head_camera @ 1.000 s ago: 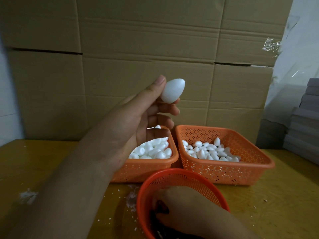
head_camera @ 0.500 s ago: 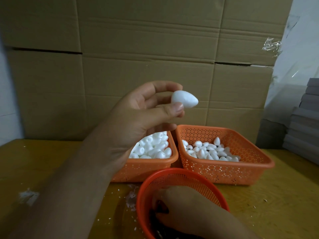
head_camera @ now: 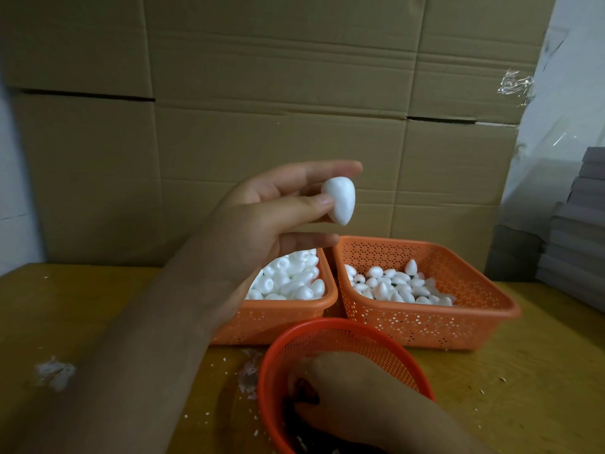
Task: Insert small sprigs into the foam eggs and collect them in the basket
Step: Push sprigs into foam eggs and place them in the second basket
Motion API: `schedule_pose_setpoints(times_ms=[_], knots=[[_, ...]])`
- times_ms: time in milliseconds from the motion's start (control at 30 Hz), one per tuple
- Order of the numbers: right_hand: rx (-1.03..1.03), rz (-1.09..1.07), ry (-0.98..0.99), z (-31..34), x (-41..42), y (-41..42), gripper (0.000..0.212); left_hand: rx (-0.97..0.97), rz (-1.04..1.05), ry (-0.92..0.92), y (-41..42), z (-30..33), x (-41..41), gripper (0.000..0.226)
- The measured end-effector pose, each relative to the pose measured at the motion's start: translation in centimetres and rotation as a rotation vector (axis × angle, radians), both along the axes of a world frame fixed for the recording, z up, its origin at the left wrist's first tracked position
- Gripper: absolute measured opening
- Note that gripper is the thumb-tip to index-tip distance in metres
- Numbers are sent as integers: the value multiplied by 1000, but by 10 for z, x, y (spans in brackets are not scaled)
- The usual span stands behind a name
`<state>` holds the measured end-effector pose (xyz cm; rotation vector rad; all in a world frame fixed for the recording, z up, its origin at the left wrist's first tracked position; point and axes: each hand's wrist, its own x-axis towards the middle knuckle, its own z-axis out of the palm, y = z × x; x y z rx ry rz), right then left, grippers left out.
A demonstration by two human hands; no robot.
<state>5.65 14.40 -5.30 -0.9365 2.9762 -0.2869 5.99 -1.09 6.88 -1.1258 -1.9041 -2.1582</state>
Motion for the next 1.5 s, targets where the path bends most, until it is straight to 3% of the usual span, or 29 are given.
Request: schedule_pose_setpoints(times_ms=[300,467,633,1133,1300,1500], knots=[[-8,0,-2,0,0,0,18,121,127,-13,4,0,0,36],[-6,-4,-16,1,1,0,19,23,270,180,3,1,3,31],[-4,-7,-3,2,3,0,18,4,295,322,5,4,7,41],[-152,-94,147,18,3,8,20,-161,419,386,6,3,6,36],[-466,-149,36,42,3,16,19,-239,465,355,4,1,4,38],[-1456,-94,141,79,19,20,15,-289,476,324,5,0,3,33]])
